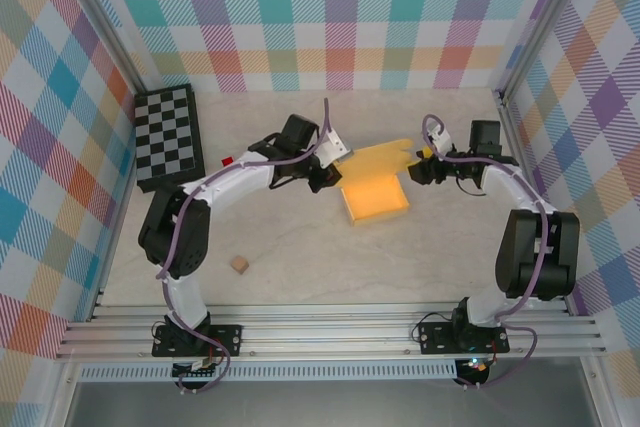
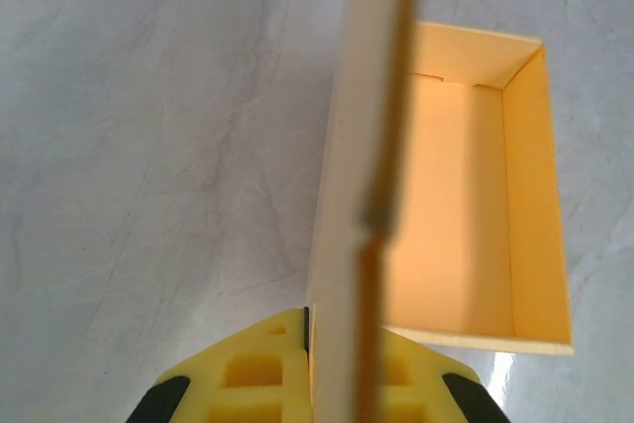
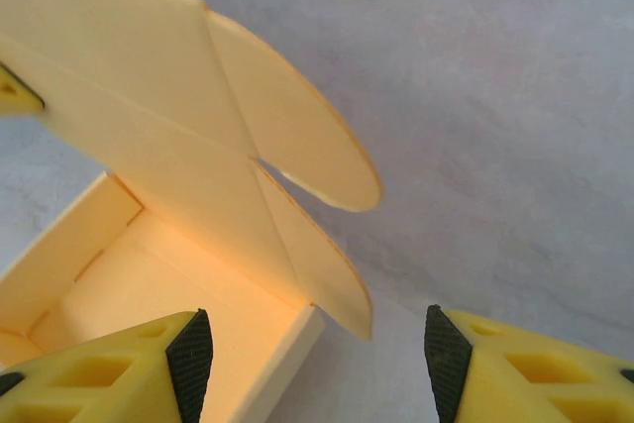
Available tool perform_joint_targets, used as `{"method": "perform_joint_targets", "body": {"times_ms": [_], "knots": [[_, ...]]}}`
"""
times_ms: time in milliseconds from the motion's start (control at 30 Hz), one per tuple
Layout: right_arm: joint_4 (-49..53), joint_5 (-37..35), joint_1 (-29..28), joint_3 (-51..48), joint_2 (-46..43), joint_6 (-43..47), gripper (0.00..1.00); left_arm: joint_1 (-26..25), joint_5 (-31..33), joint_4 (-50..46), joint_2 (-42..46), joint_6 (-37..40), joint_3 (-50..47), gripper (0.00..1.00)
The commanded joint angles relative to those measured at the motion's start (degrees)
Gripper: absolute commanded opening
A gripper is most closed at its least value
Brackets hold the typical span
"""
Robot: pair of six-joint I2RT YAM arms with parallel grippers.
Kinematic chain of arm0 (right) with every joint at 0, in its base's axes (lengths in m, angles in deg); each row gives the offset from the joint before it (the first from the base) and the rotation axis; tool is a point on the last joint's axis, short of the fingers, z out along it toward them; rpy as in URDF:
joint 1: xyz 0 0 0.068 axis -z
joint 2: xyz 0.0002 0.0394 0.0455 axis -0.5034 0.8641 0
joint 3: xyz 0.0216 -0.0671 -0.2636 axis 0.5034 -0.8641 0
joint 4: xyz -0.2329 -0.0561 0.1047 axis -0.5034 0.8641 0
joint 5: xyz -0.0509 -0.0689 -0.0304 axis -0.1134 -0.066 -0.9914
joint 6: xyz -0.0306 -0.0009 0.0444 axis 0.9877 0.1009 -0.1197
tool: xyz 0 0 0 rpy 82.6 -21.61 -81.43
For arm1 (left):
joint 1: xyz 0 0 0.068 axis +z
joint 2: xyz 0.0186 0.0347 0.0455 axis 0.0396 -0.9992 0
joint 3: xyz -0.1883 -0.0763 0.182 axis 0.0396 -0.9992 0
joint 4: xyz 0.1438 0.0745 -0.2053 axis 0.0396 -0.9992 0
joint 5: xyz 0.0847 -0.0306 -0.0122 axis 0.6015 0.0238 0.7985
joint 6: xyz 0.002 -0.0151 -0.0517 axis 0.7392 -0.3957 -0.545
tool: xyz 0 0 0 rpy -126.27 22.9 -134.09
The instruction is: Fold the paper box
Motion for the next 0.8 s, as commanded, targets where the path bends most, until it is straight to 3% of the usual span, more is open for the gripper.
{"method": "perform_joint_targets", "body": {"times_ms": [0, 233, 767], "knots": [[1.23, 5.28, -0.12, -1.49, -0.66, 8.06, 0.61, 1.48, -5.98, -6.75, 1.3, 7.5, 2.48, 0.0], [4.43, 8.92, -0.1, -1.3, -0.19, 12.89, 0.56, 1.96, -5.82, -9.4, 2.41, 11.37, 2.6, 0.0], [10.73, 11.21, -3.17, -0.97, 1.06, 21.4, 0.43, 1.97, -4.48, -7.78, 4.32, 9.95, 1.91, 0.0]]}}
